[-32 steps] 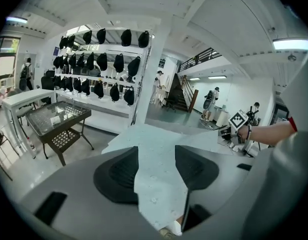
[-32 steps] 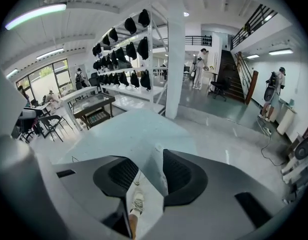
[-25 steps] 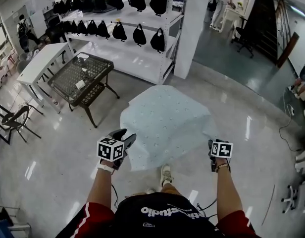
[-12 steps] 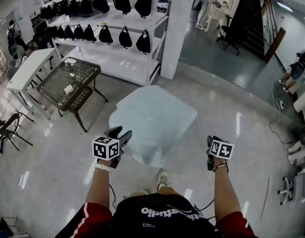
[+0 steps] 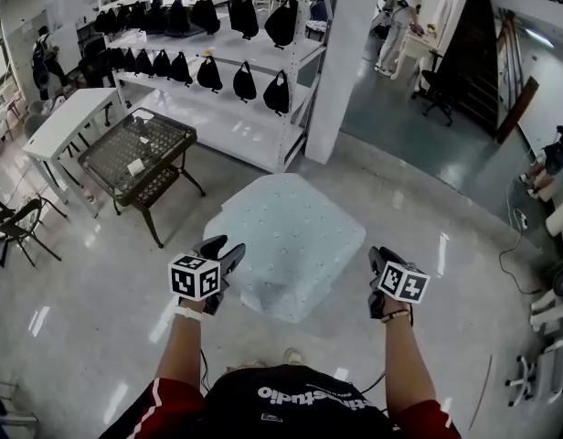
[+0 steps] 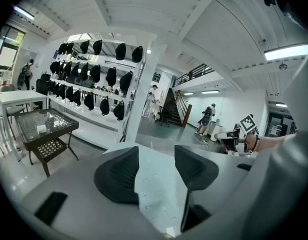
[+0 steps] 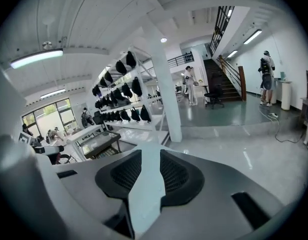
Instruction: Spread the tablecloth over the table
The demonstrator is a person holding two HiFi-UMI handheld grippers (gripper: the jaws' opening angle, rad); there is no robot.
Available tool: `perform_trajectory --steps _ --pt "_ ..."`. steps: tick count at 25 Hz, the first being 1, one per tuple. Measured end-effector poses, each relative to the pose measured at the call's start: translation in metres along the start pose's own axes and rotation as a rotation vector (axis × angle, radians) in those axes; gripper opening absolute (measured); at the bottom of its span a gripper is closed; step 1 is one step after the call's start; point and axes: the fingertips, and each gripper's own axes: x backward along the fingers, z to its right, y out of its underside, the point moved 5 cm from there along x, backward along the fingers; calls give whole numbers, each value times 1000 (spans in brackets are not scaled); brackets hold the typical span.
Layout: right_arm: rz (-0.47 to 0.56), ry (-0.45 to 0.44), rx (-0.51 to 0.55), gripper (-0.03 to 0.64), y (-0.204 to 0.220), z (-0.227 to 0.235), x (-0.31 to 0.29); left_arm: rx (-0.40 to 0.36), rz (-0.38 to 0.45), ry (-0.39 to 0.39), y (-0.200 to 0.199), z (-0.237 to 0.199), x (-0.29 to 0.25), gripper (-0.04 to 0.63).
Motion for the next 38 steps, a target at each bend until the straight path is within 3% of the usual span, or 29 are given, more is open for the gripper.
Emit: perform_trajectory --steps 5,10,16,19,24,28,33,38 --pt "103 -168 -16 133 -44 -38 -2 -6 28 -7 -28 14 3 235" --pt "162 -243 10 130 -73 -57 -5 -51 60 -21 -52 33 7 235" --pt "258 -305 71 121 -108 -79 9 -31 184 -55 -87 50 23 210" --pt "322 -327 99 100 -122 -89 20 -56 215 -74 -101 56 30 202" --pt "392 -361 125 80 -141 -101 41 -85 295 -122 -129 63 45 111" --pt "424 -357 155 64 -146 -106 54 -119 331 -153 -142 69 51 83" --pt "431 -345 163 54 -149 -106 62 -22 370 -120 -153 80 53 33" --pt "444 -330 177 26 -151 -105 66 -74 421 -98 -162 89 50 15"
